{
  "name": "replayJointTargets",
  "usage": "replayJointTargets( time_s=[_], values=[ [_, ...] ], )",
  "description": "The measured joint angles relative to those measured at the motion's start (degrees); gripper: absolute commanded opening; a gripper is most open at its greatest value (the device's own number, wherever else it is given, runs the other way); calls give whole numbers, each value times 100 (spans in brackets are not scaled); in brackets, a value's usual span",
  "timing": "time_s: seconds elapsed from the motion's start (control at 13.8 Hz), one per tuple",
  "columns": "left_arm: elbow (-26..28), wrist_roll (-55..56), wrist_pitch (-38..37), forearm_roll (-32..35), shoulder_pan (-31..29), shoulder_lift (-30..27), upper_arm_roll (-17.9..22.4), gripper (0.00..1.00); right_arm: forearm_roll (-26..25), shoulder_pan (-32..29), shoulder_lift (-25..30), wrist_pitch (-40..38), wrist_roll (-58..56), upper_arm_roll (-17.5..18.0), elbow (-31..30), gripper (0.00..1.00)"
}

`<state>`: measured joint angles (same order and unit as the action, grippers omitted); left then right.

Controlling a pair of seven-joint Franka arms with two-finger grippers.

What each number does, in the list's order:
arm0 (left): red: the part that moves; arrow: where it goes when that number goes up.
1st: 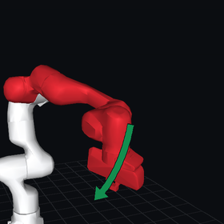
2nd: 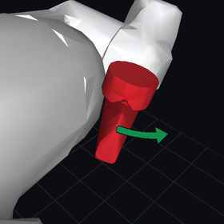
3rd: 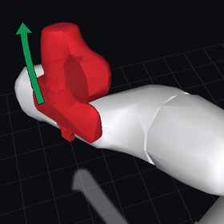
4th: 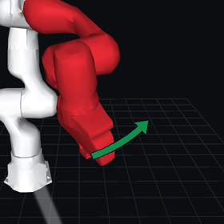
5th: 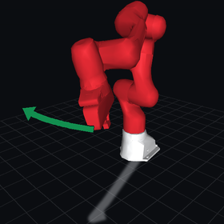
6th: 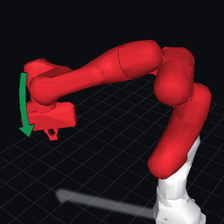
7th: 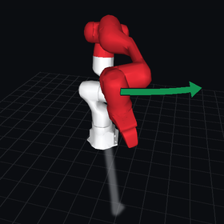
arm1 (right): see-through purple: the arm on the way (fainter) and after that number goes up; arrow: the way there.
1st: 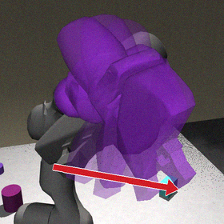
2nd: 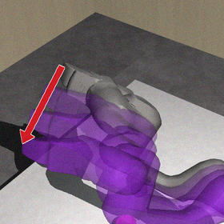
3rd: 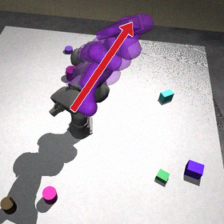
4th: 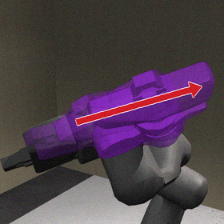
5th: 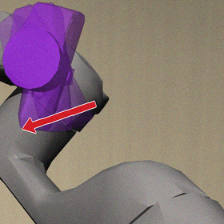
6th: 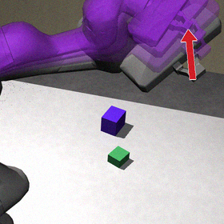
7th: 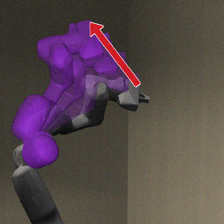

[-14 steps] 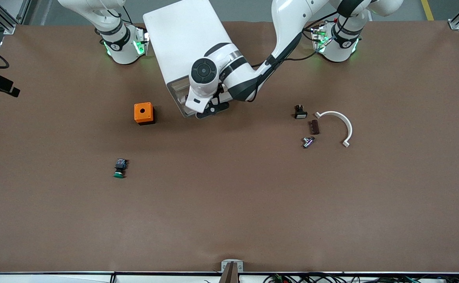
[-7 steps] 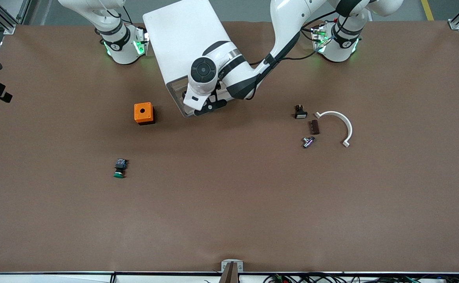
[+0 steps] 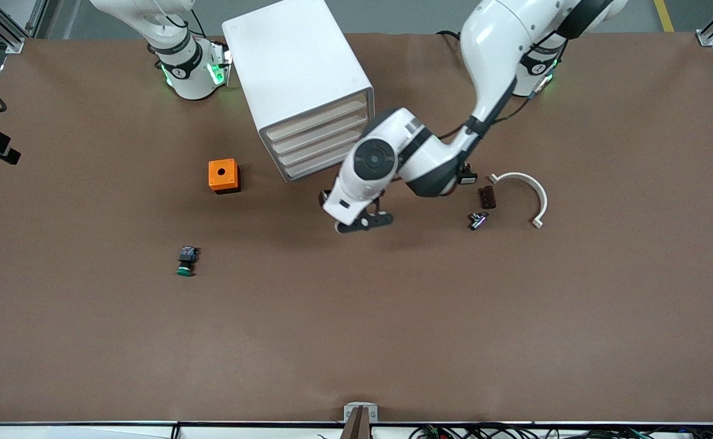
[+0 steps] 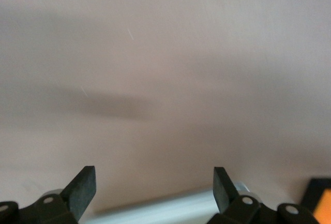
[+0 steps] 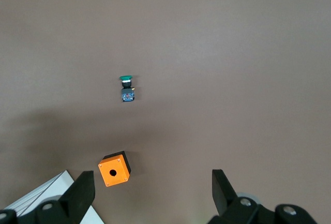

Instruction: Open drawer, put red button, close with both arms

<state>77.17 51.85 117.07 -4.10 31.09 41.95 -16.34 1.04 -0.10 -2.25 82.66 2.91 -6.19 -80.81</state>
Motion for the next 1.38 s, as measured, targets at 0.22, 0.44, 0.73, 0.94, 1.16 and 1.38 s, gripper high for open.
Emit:
replayJointTargets(
  time_s=[0.22, 0.44, 0.73, 0.94, 1.16, 1.38],
  values=[
    [-10, -965, -45, 272, -536, -103, 9, 100, 0, -5, 1, 25, 0, -4, 24, 100],
    [-13, -1618, -263, 617, -1109, -274, 4, 100, 0, -6, 2, 27, 0, -4, 37, 100],
    [-22, -2105, -719, 983, -1629, -692, 5, 100, 0, -6, 2, 28, 0, -5, 39, 100],
    [-22, -2904, -1022, 985, -2069, -931, 102, 100, 0, -7, 2, 30, 0, -6, 40, 100],
    [-30, -3801, -1355, 895, -2043, -1217, 777, 100, 0, -7, 3, 30, 0, -6, 42, 100],
    [-35, -4527, -1730, 489, -1884, -1587, 1628, 100, 0, -7, 2, 31, 0, -6, 43, 100]
  ],
)
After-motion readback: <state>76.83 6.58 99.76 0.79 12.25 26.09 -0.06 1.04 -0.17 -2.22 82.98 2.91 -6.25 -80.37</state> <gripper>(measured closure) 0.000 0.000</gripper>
